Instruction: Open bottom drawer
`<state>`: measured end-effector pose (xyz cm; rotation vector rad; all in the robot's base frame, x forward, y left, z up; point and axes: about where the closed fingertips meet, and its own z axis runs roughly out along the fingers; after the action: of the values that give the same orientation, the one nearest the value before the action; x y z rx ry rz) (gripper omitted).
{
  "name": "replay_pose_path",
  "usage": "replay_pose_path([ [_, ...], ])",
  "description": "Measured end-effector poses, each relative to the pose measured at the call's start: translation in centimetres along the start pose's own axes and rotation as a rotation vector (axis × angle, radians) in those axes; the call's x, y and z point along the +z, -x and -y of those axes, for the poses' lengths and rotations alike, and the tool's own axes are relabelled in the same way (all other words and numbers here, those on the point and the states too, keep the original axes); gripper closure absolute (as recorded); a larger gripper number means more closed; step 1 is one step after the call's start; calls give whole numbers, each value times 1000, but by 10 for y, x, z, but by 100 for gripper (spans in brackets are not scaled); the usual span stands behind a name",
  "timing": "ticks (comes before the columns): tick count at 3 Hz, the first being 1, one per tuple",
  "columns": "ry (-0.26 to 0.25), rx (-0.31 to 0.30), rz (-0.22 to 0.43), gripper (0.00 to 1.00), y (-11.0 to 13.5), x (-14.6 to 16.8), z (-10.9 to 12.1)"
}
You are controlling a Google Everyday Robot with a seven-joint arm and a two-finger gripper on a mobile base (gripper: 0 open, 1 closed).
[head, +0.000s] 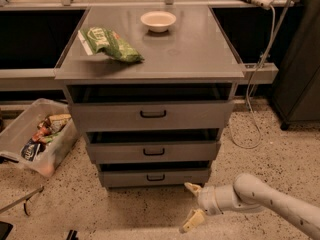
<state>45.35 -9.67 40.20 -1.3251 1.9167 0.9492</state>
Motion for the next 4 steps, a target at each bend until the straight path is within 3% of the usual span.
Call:
replay_pose_path([
  [1, 0, 0, 0, 0, 0, 0, 0],
  [2, 21, 10, -15, 0, -20, 28, -1],
  [3, 12, 5, -43, 0, -51, 75, 23],
  [4, -73, 22, -62, 0, -67, 108, 49],
])
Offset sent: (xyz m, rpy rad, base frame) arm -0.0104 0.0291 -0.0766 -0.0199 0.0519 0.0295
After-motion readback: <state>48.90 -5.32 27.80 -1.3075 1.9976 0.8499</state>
